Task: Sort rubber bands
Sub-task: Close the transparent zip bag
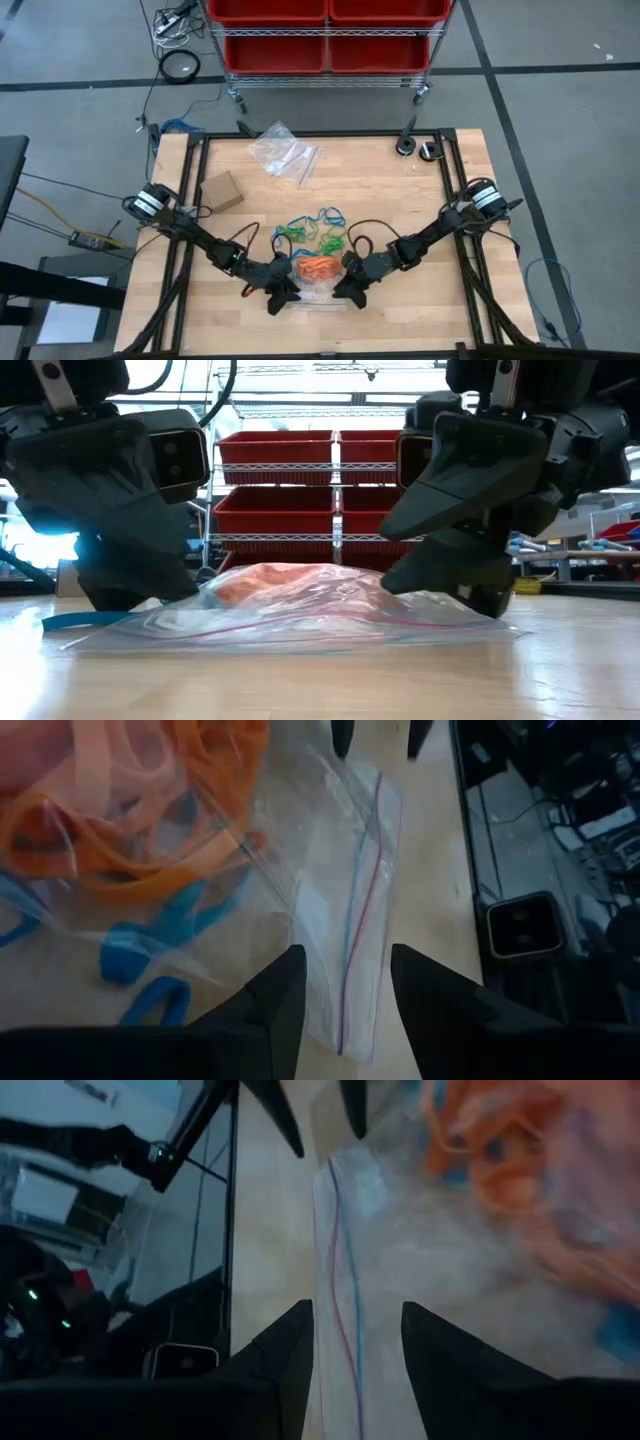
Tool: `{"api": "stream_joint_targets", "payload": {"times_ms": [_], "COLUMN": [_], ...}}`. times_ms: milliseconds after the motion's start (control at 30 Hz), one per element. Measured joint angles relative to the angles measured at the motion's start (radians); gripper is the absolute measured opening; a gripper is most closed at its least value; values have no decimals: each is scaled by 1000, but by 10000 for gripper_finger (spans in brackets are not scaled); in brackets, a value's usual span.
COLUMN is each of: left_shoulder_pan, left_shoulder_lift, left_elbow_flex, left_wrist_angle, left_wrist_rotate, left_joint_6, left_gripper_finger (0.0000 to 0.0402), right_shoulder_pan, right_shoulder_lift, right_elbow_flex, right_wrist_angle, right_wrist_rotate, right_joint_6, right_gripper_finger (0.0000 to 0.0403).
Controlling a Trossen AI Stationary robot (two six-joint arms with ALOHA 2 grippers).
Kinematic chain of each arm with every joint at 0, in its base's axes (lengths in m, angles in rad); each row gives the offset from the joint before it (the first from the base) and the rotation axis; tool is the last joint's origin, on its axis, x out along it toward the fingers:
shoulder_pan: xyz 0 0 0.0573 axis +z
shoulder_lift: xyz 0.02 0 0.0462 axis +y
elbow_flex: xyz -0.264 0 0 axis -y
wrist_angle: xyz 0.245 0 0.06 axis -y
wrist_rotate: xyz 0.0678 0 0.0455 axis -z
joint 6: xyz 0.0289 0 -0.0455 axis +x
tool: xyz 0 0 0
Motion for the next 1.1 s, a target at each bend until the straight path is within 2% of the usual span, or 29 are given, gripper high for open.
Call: {"api": "stream_joint_targets", "payload": {"times_ms": [133, 267, 333, 433, 600, 700, 800, 867, 967, 1100], "left_shoulder_pan": [0, 1, 1, -14, -67, -101, -130, -143, -146, -145], "left_shoulder_lift": [-3, -8, -8, -13, -53, -77, -85, -85, -81, -81], "left_elbow_flex": [-3, -2, -1, -1, -1, 1, 23, 50, 94, 151], "left_wrist_angle": [46, 75, 84, 109, 77, 0, -140, -241, -335, -439], "left_wrist_rotate": [-7, 17, 47, 70, 62, -24, -120, -168, -174, -184], "left_joint_6": [21, 23, 40, 103, 345, 509, 669, 753, 816, 892], "left_gripper_finger": [144, 103, 81, 54, 25, 15, 11, 11, 23, 73], "right_shoulder_pan": [-3, -4, -4, -4, 56, 93, 117, 125, 132, 131], "right_shoulder_lift": [0, -15, -29, -86, -206, -266, -291, -296, -294, -293], "right_elbow_flex": [32, 61, 64, 63, 65, 66, 65, 64, 66, 110], "right_wrist_angle": [-29, -14, -20, -45, -177, -289, -431, -482, -489, -553], "right_wrist_rotate": [-11, -31, -60, -90, -132, -111, -32, -14, -12, 31], "right_joint_6": [-75, -158, -214, -292, -596, -752, -867, -907, -951, -1032], "right_gripper_finger": [110, 27, 10, 21, 22, 19, 18, 21, 31, 69]}}
